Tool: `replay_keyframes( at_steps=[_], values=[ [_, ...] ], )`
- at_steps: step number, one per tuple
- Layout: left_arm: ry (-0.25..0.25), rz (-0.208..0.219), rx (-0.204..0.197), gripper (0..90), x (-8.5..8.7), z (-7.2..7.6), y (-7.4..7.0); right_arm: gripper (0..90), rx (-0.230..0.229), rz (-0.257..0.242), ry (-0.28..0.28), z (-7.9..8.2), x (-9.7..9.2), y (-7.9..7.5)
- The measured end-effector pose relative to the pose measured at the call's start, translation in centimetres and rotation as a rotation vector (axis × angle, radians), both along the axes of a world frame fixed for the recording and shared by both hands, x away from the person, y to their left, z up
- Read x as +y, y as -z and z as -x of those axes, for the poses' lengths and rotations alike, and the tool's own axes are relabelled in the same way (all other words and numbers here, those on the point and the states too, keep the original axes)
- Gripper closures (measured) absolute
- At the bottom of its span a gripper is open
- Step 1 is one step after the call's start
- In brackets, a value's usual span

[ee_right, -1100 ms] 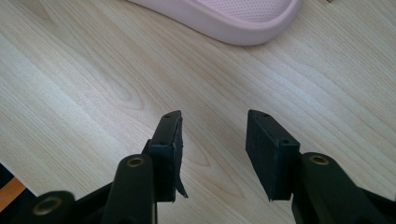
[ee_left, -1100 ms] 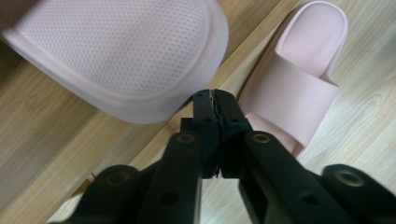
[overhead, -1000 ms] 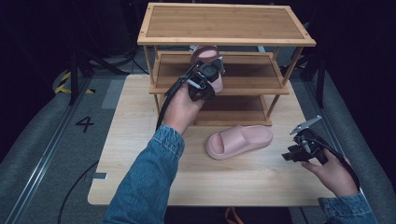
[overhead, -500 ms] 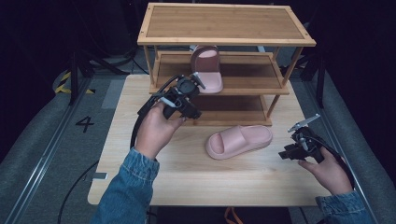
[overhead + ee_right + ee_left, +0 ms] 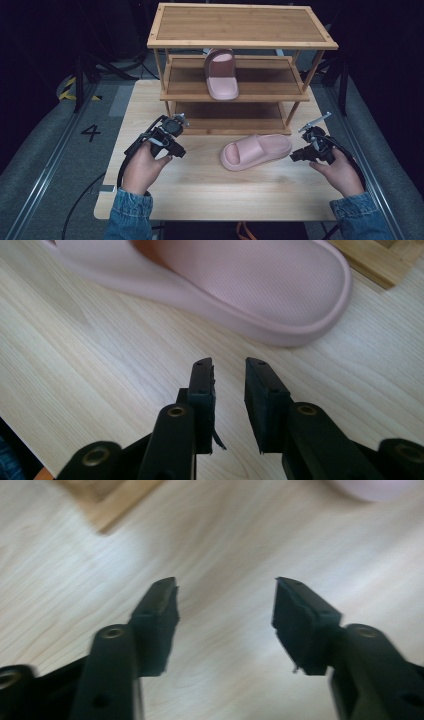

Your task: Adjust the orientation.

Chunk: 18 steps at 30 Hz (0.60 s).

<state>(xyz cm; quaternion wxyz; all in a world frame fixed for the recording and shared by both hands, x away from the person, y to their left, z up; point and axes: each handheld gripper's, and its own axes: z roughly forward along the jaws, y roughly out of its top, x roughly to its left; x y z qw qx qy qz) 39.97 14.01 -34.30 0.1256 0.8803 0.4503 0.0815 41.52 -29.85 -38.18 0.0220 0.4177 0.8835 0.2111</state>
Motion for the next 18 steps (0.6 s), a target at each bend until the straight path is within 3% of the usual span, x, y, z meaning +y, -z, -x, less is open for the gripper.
replay_keyframes(
  at_steps=[2, 5, 6, 9, 10, 14, 16, 18],
  values=[
    [-0.042, 0.023, 0.021, 32.9, 0.9, 0.2, 0.7, 73.6, -0.007, 0.004, -0.007, -0.5, 0.2, 0.1],
    [-0.083, -0.016, -0.001, 25.2, 2.0, 0.8, 1.4, 71.0, -0.015, 0.007, 0.0, -1.3, 0.6, 0.2],
    [-0.089, -0.012, -0.005, 25.2, 2.3, 1.0, 1.6, 70.6, -0.021, 0.005, 0.002, -1.5, 0.8, 0.3],
    [-0.1, 0.035, 0.03, 21.3, 3.1, 1.5, 2.1, 69.5, -0.025, 0.0, 0.001, -2.4, 1.3, 0.6],
    [-0.091, 0.032, 0.039, 22.1, 3.3, 1.6, 2.2, 69.4, -0.028, 0.008, -0.002, -2.7, 1.4, 0.7],
    [-0.119, -0.021, 0.069, 22.6, 3.9, 2.3, 3.1, 70.2, -0.025, 0.024, -0.003, -3.9, 2.2, 1.1],
    [-0.141, -0.046, 0.072, 15.5, 4.1, 2.7, 3.5, 71.8, -0.025, 0.024, -0.009, -4.5, 2.6, 1.1],
    [-0.135, -0.053, 0.064, 19.4, 4.1, 2.9, 3.8, 77.8, -0.032, 0.04, -0.016, -5.0, 2.8, 1.3]
  ],
)
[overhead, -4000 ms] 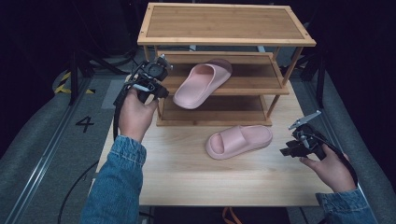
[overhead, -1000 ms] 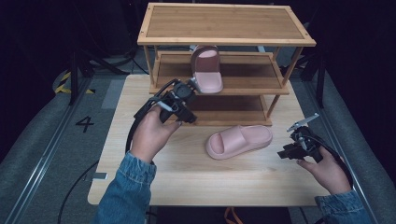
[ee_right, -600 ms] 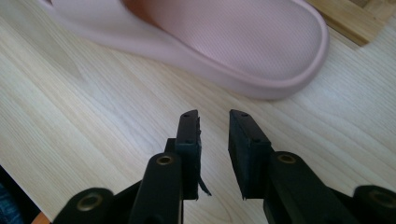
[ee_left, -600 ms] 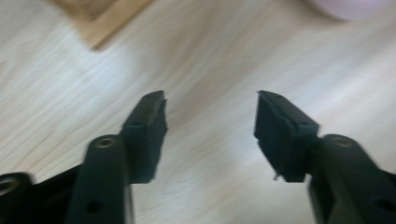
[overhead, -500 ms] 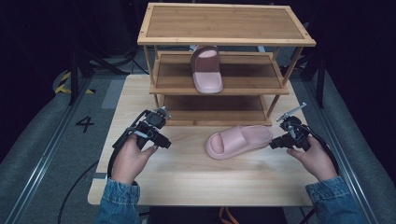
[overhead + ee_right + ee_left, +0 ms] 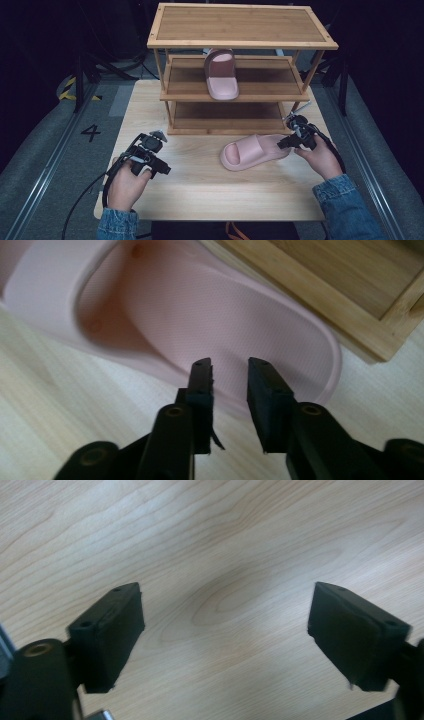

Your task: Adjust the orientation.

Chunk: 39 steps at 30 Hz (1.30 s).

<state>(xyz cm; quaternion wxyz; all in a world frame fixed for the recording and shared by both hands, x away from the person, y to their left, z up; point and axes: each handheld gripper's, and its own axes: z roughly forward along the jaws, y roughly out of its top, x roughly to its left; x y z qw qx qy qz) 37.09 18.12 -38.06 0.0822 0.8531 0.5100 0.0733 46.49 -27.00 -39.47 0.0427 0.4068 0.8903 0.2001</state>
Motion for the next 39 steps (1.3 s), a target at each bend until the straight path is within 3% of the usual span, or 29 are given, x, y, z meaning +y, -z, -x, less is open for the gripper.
replay_keyframes(
  at_steps=[2, 4, 9, 16, 19, 23, 28, 39],
  values=[
    [0.074, -0.016, 0.001, 17.1, -0.2, 0.3, 0.2, 86.5, 0.0, 0.012, -0.012, -0.5, 0.2, 0.2],
    [0.109, -0.013, 0.022, 17.2, -0.5, 0.6, 0.5, 90.0, -0.004, 0.004, -0.014, -1.1, 0.4, 0.5],
    [0.09, -0.034, 0.044, 17.2, -0.7, 0.9, 1.1, 90.0, -0.026, 0.003, 0.013, -2.5, 0.8, 1.2],
    [0.087, -0.045, 0.066, 17.2, -0.1, 1.9, 1.5, 90.0, -0.142, 0.036, 0.015, -3.7, 1.9, 1.9],
    [0.04, -0.036, 0.058, 17.3, 0.5, 2.3, 1.5, 90.0, -0.169, 0.048, 0.006, -4.2, 2.3, 2.3],
    [0.028, -0.031, 0.042, 17.1, 1.3, 2.5, 1.3, 89.9, -0.164, 0.069, 0.012, -4.6, 2.8, 3.1],
    [0.025, -0.019, 0.055, 17.1, 1.2, 2.4, 1.3, 89.9, -0.159, 0.07, 0.013, -4.6, 2.6, 3.1],
    [0.096, -0.018, 0.039, 17.1, -0.6, 0.6, 0.8, 90.0, -0.074, 0.086, 0.016, -1.8, 1.3, 2.8]
  ],
)
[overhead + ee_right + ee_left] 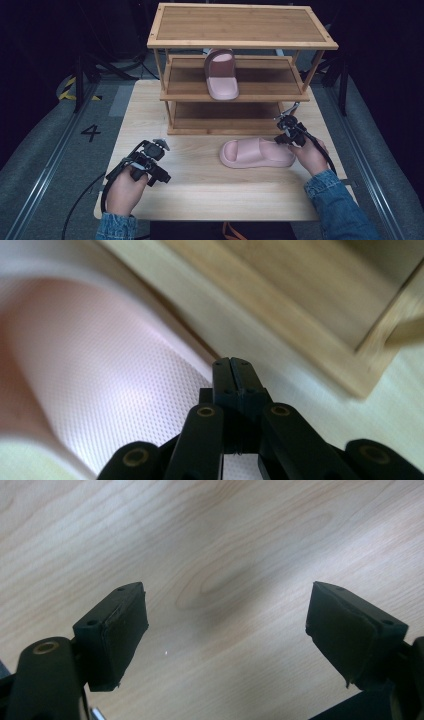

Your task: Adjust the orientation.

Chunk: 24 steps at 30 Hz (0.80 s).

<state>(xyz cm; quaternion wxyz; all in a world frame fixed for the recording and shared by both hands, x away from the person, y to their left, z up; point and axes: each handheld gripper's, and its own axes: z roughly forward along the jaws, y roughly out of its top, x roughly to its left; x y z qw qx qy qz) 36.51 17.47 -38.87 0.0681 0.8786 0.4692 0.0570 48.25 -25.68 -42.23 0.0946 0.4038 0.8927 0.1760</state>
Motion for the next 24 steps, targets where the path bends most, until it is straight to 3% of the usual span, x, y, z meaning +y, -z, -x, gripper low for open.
replay_keyframes(
  at_steps=[2, 6, 8, 16, 20, 24],
  values=[
    [0.024, 0.002, -0.003, 17.1, -0.5, -0.6, -0.1, 90.0, 0.014, 0.001, -0.003, 0.7, -0.3, 0.0],
    [0.026, 0.015, -0.008, 17.1, -1.8, -1.8, -0.1, 90.0, 0.051, -0.007, -0.023, 2.3, -0.9, -0.1],
    [0.058, 0.028, -0.01, 17.1, -2.6, -2.4, -0.2, 90.0, 0.073, -0.01, -0.042, 3.3, -1.0, -0.2],
    [0.105, 0.041, 0.004, 17.1, -4.5, -4.0, -0.3, 90.0, 0.129, -0.014, -0.089, 6.6, -0.3, -0.3],
    [0.111, 0.049, 0.0, 16.9, -5.0, -4.5, -0.5, 89.6, 0.104, -0.003, -0.101, 7.5, -0.1, -0.5],
    [0.117, 0.052, 0.001, 17.0, -5.4, -4.7, -0.5, 78.0, 0.075, -0.102, -0.063, 8.0, -0.3, -1.9]
  ],
)
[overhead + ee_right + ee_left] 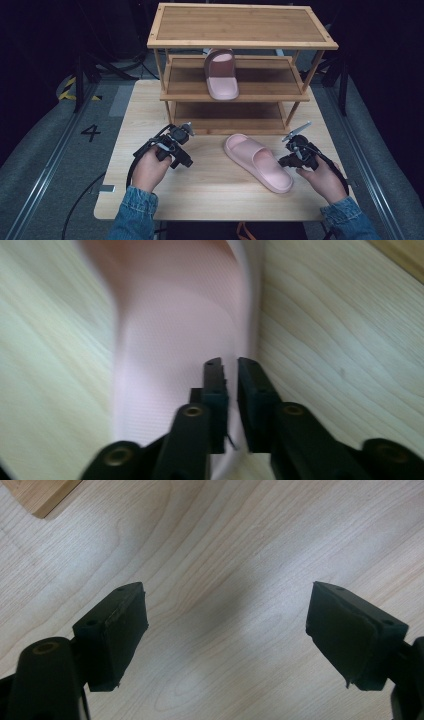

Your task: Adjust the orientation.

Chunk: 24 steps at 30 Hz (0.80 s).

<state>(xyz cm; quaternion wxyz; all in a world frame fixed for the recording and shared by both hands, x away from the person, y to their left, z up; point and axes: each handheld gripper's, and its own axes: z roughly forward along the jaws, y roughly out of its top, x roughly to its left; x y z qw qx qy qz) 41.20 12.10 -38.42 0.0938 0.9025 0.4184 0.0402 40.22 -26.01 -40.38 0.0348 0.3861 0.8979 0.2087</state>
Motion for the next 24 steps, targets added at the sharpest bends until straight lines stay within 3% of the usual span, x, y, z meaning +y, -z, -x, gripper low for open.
replay_keyframes(
  at_steps=[2, 4, 8, 11, 17, 20, 24],
  values=[
    [-0.002, 0.002, 0.004, 17.0, -0.1, 0.0, 0.0, 70.1, 0.001, -0.037, -0.008, 0.5, 1.1, -0.6],
    [0.0, -0.007, 0.007, 17.0, 0.0, 0.1, 0.0, 66.8, -0.009, -0.059, -0.062, 1.1, 2.6, -0.9],
    [-0.007, -0.003, 0.003, 17.0, 0.3, 0.4, 0.1, 64.1, -0.022, -0.061, -0.137, 1.7, 5.1, -1.0],
    [-0.023, -0.004, 0.006, 17.0, 0.8, 0.7, 0.2, 63.4, -0.024, -0.054, -0.133, 1.4, 5.9, -0.7],
    [-0.038, -0.014, 0.013, 17.0, 1.6, 1.1, 0.4, 68.3, -0.004, -0.05, -0.104, 0.0, 6.9, 0.4],
    [-0.049, -0.007, 0.01, 17.0, 1.7, 1.0, 0.4, 74.1, 0.008, -0.035, -0.115, -0.4, 7.6, 1.0],
    [-0.045, -0.011, 0.013, 16.9, 1.4, 0.9, 0.5, 82.6, -0.018, -0.015, -0.137, -0.1, 8.0, 0.9]
  ],
)
